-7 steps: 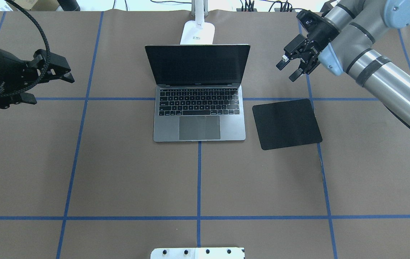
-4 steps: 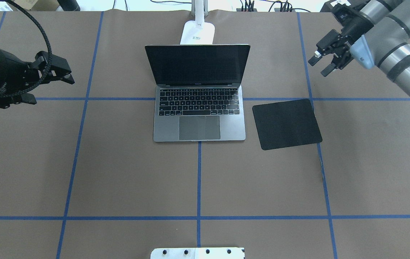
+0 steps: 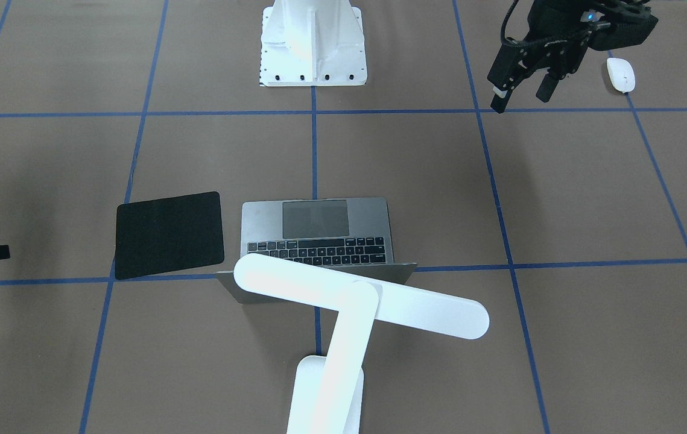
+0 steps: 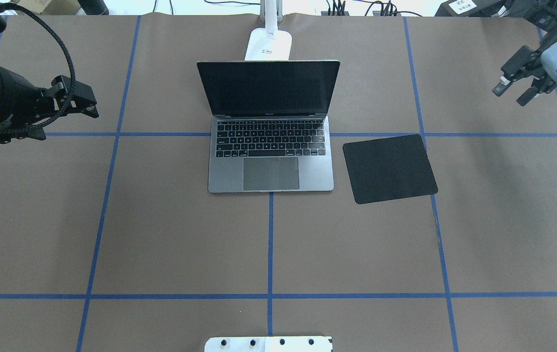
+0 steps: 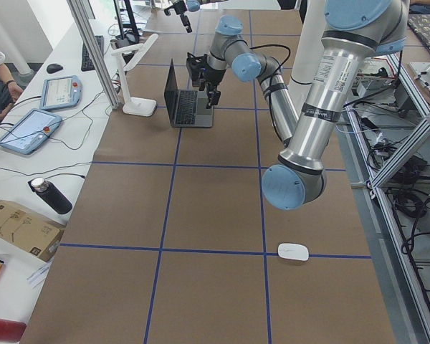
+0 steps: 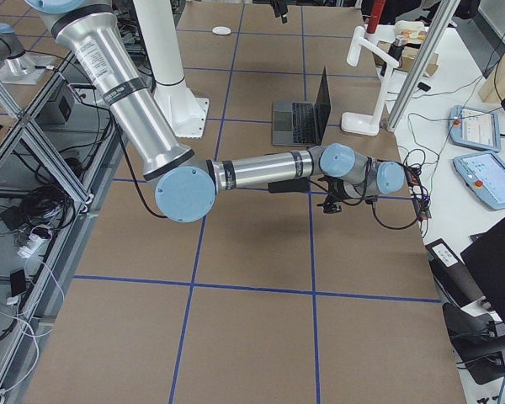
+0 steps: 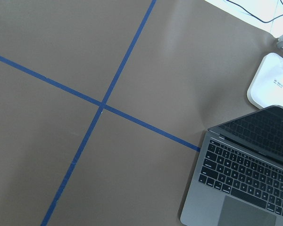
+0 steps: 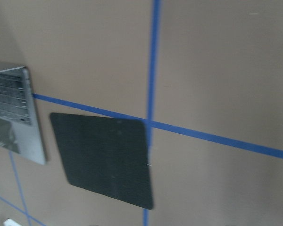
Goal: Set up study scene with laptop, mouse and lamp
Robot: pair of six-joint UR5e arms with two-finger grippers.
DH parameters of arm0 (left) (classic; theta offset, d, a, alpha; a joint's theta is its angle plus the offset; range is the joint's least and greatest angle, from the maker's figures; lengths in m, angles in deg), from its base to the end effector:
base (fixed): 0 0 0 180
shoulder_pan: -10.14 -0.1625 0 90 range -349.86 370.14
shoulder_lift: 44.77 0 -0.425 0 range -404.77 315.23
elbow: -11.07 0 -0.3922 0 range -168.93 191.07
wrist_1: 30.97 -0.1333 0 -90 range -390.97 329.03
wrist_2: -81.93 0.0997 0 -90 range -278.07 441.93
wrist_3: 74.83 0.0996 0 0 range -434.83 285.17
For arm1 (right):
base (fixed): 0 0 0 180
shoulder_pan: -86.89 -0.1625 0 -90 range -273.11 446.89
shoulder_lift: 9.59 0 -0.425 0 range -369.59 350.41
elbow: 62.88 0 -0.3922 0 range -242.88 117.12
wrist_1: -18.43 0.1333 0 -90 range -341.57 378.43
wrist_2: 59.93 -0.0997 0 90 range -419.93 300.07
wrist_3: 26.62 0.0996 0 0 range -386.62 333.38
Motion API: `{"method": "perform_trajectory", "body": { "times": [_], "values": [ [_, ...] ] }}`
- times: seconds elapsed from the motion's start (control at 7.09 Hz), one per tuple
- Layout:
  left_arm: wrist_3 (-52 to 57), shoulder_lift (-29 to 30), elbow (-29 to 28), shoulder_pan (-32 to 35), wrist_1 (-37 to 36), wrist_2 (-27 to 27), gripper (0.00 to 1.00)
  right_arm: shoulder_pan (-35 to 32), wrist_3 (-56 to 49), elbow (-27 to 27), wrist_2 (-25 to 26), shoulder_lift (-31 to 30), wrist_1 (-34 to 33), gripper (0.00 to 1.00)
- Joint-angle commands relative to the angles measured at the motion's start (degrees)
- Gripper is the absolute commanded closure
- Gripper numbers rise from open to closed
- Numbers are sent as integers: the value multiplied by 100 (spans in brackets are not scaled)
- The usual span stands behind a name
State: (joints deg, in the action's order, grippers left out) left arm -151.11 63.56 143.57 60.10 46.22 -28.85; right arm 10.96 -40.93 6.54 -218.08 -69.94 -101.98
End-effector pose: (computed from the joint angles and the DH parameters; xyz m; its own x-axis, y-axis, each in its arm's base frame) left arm 0.2214 -0.4158 0.2116 0.5476 -0.3069 -0.7784 0.4285 0.9019 -0.0542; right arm -0.1249 -0.6665 0.5408 0.3734 0.0065 0.9276 0.3289 0.9341 -0.1389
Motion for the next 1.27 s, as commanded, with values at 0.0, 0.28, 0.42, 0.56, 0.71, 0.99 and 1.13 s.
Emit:
{"method": "perform_trajectory", "body": {
  "times": [0.0, 0.28, 0.42, 0.56, 0.71, 0.99, 1.13],
  "values": [
    [1425, -363, -146, 145, 6, -23, 0, -631, 16, 421, 879, -361, 104, 7],
    [2578, -1100, -76, 216, 172, -58, 0, -827, 121, 677, 1530, -556, 535, 6],
    [3053, -1730, -84, 356, 738, -145, 0, -862, 287, 896, 1907, -670, 797, 6],
    [3188, -2598, -224, 383, 1771, -468, 0, -854, 628, 1029, 2024, -784, 1165, 4],
    [3363, -3547, -530, 427, 3251, -619, 0, -853, 1258, 1161, 2138, -933, 1717, 4],
    [3356, -4554, -1328, 793, 4868, -1119, 0, -845, 1632, 1214, 2148, -1128, 2380, 3],
    [3356, -5002, -1628, 1092, 5501, -1426, 0, -845, 1668, 1337, 2156, -1154, 2382, 3]
  ]
}}
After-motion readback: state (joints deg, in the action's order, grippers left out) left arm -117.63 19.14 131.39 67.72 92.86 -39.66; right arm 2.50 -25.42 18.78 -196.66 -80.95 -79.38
